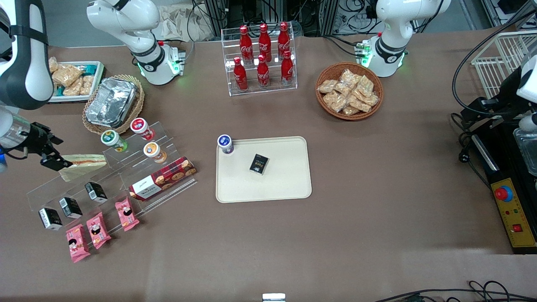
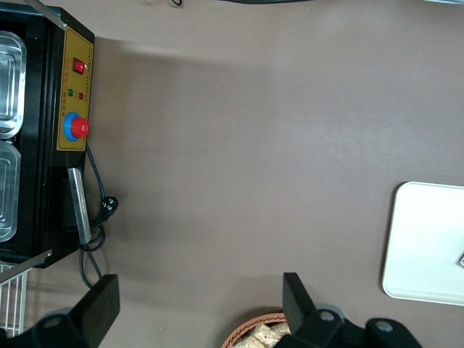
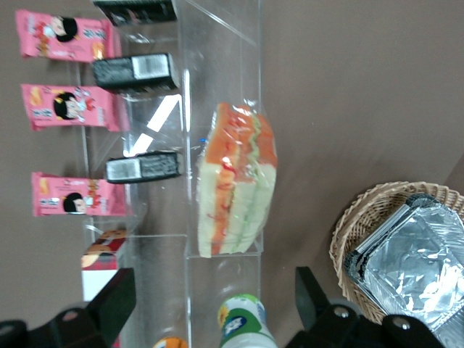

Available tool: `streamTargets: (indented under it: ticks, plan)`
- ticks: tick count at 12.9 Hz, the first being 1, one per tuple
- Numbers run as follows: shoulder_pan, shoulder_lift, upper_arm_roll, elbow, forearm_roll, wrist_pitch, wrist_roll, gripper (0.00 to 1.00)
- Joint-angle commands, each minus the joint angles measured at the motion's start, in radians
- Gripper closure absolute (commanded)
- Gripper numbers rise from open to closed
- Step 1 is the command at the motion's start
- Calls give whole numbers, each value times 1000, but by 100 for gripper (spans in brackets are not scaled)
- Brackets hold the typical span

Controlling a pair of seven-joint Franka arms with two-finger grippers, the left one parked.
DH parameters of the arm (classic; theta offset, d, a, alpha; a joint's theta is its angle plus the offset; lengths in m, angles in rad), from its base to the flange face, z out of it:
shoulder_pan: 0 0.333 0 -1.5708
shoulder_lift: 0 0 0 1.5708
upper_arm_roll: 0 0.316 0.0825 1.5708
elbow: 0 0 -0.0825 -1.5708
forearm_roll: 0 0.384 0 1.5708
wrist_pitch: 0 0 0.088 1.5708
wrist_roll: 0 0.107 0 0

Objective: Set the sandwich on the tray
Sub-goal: 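Lower the right gripper over the sandwich and close on it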

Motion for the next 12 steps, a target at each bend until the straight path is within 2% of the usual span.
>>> streamTargets:
  ticks: [1, 7, 12]
  plan:
    - [0, -70, 5, -126, -46, 113, 8, 2]
    - [-9, -51, 2, -172, -105, 220, -3, 2]
    - [-21, -18, 2, -174, -122, 242, -21, 3]
